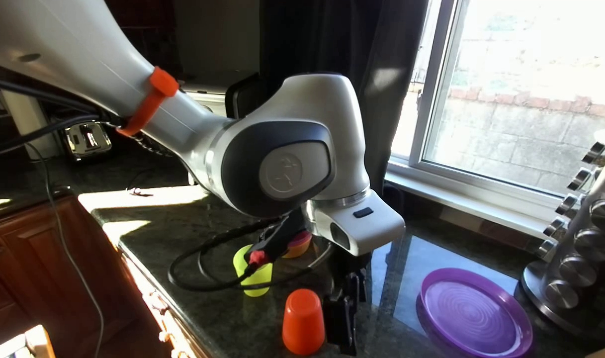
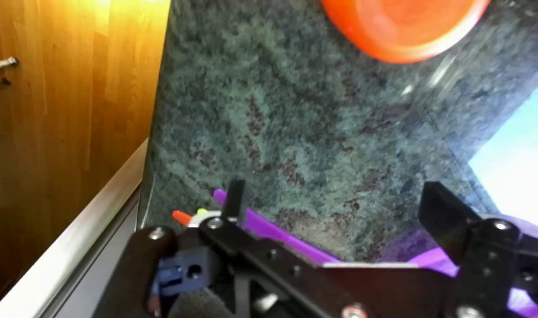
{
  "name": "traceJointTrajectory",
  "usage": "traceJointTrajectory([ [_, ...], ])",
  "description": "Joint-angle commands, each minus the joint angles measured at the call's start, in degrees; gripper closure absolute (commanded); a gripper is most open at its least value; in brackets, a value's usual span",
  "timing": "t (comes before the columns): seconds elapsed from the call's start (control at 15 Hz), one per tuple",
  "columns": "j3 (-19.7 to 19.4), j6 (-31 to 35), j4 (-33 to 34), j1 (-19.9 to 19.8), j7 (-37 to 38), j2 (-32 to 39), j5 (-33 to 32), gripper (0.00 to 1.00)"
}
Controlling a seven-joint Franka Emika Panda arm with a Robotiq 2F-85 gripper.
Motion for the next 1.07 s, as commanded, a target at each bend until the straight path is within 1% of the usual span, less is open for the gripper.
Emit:
traceJointTrajectory([
  [0.0,-2.1,5.2,0.4,-2.3,-9.1,1.0,-4.7,0.0],
  [0.07,-2.8,6.7,0.9,-2.9,-12.6,1.6,-3.9,0.0],
  [0.13,-3.3,7.8,1.2,-3.4,-17.2,1.9,-1.5,0.0],
  [0.4,-5.2,10.3,2.1,-5.1,-34.2,3.5,4.7,0.0],
  [0.6,-6.4,11.8,5.0,-6.6,-46.1,7.1,9.9,0.0],
  [0.67,-6.6,11.3,6.3,-7.0,-47.8,8.3,11.0,0.0],
  [0.73,-6.6,10.4,3.8,-5.7,-42.7,4.9,8.2,0.0],
  [0.87,-7.1,10.3,5.4,-6.3,-45.9,6.8,9.5,0.0],
  [1.0,-7.1,10.3,6.1,-6.3,-46.3,7.7,9.7,0.0],
])
